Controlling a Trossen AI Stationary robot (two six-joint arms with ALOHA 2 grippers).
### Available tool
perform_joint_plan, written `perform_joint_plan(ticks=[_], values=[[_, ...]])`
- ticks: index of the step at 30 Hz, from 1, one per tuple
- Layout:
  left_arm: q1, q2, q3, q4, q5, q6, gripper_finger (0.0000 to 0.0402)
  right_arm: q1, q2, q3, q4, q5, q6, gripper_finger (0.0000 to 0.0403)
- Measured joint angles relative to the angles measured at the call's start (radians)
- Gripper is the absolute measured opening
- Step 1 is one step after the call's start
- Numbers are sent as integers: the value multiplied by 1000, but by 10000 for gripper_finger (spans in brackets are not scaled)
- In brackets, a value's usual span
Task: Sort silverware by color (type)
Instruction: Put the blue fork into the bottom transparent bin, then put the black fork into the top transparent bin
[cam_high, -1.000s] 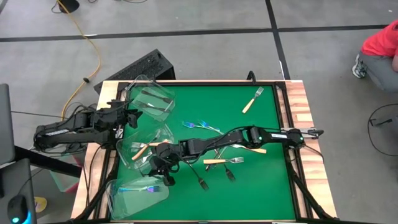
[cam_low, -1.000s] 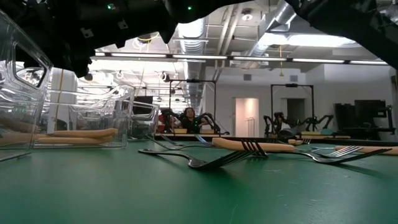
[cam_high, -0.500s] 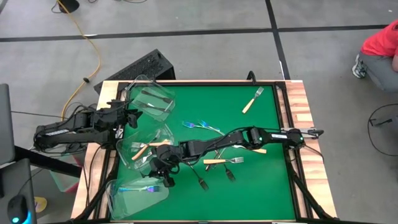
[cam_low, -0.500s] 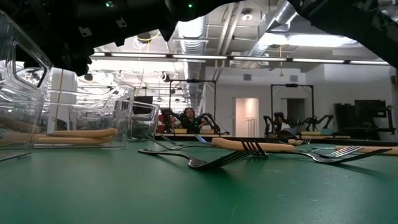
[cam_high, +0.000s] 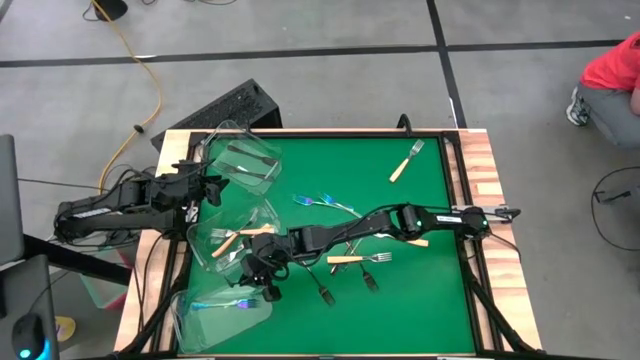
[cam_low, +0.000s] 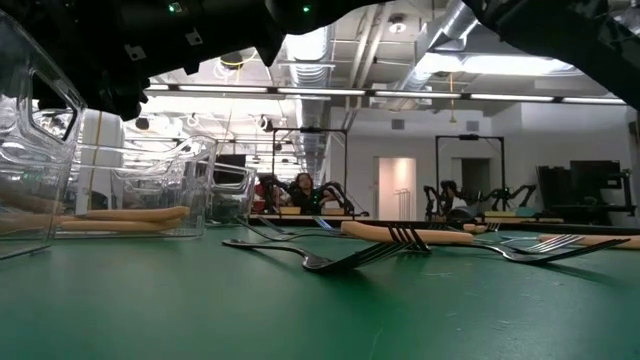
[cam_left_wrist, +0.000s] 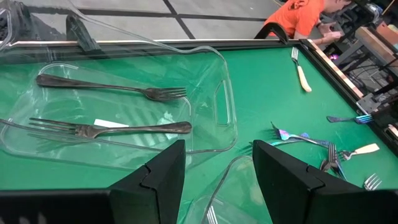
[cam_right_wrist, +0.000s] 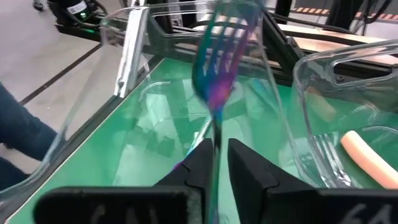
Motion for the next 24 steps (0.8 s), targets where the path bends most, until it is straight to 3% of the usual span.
perform_joint_plan(ticks=[7,14,24], values=[[0,0,0,0,0,0,172,0,0,0,3,15,15,125],[0,0,0,-1,0,0,172,0,-6,17,41,18,47,142],[0,0,0,-4,1,1,172,-36,-248,22,-123,113,33,138]])
